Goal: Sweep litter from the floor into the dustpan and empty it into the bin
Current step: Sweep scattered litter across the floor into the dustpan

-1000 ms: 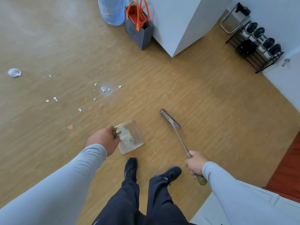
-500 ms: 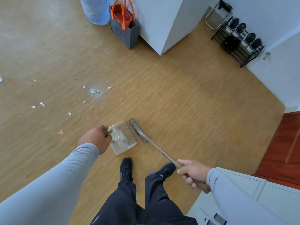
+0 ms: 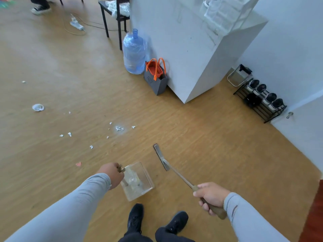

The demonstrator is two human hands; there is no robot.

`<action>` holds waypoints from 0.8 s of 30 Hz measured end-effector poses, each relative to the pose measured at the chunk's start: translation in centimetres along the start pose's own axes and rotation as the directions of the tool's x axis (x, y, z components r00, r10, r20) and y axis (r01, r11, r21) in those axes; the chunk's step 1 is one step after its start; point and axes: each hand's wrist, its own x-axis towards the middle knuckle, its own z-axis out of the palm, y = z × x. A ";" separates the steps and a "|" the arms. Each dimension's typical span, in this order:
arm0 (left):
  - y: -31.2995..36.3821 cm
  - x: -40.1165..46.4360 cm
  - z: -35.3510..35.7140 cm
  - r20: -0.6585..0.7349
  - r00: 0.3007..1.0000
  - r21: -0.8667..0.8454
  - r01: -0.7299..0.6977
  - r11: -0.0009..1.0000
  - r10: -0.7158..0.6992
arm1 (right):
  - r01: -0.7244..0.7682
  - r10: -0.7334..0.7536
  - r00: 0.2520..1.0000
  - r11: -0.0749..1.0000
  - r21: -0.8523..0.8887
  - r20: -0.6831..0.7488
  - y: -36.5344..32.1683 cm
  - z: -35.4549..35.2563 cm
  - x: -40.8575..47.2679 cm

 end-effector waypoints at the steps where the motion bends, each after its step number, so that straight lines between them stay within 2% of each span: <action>1: -0.2 -0.5 -0.4 -0.017 1.000 -0.042 0.005 0.999 -0.006 | 0.026 -0.026 1.000 1.000 -0.010 -0.005 -0.6 0.0 0.1; 5: -1.0 -2.1 -1.8 -0.125 0.989 -0.180 0.056 0.982 -0.080 | 0.092 -0.091 0.996 0.994 -0.059 0.013 -1.6 -0.8 0.4; 10: -2.0 -4.7 -2.9 -0.240 0.957 -0.235 0.105 0.966 -0.163 | 0.159 -0.177 0.984 0.942 -0.297 -0.034 -2.5 -2.9 0.5; 12: -2.1 -6.3 -3.2 -0.275 0.945 -0.299 0.089 0.950 -0.175 | 0.196 -0.225 0.973 0.921 -0.336 -0.049 -3.5 -3.6 1.1; 16: -2.9 -9.1 -2.7 -0.311 0.925 -0.441 0.064 0.895 -0.219 | 0.191 -0.201 0.979 0.960 -0.203 -0.031 -5.2 -3.8 2.5; 19: -3.8 -10.4 -2.4 -0.361 0.889 -0.512 0.064 0.857 -0.283 | 0.179 -0.183 0.983 0.966 -0.188 -0.002 -5.9 -3.8 3.5; 24: -4.9 -11.5 -3.1 -0.405 0.851 -0.556 0.063 0.829 -0.335 | 0.146 -0.158 0.986 0.973 -0.180 -0.052 -7.6 -3.6 4.8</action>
